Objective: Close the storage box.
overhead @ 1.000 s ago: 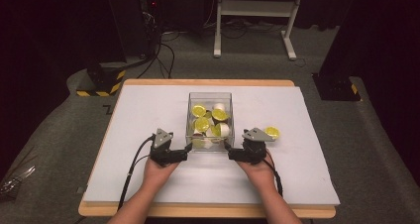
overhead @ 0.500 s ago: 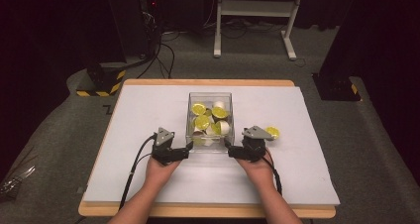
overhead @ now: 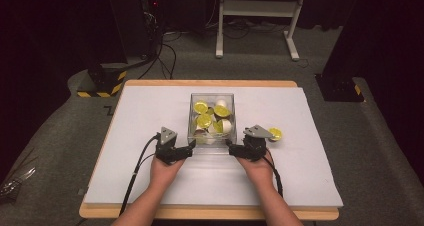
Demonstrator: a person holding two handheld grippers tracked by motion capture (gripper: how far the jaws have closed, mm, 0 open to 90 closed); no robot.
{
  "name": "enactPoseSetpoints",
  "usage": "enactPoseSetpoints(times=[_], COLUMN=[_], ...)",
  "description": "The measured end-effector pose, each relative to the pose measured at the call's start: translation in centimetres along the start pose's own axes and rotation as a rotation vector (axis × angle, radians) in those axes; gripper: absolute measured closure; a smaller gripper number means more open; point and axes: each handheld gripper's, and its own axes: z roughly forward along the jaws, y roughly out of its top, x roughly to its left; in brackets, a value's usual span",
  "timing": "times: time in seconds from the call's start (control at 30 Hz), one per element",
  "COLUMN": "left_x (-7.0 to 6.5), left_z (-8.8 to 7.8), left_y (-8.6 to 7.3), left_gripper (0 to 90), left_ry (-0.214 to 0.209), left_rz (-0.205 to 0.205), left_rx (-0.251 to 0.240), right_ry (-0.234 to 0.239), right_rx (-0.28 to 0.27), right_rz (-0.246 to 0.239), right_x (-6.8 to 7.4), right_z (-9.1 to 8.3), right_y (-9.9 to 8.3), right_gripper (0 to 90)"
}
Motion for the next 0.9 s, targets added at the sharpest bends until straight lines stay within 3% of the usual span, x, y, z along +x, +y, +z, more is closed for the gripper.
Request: enactPoseSetpoints(times=[0.17,0.37,0.9], left_x=[0.0,0.0,0.6], left_z=[-0.1,-0.8,-3.8], left_y=[0.0,-0.4,-1.0], left_gripper=[18.2,17.5,17.0], left_ry=[-0.010,-0.043,-0.076], left_rz=[-0.005,0.018,0.042], left_rx=[-0.003,-0.008,-0.006], right_ry=[0.004,0.010,0.020], right_rx=[0.001,-0.004,-0.021], right_rz=[0.002,-0.009,-0.005], right_x=[0.2,0.3,0.0], right_z=[0.0,-0.7,-3.5], right_y=[0.0,0.0,-0.6], right_gripper=[15.1,16.8,17.7])
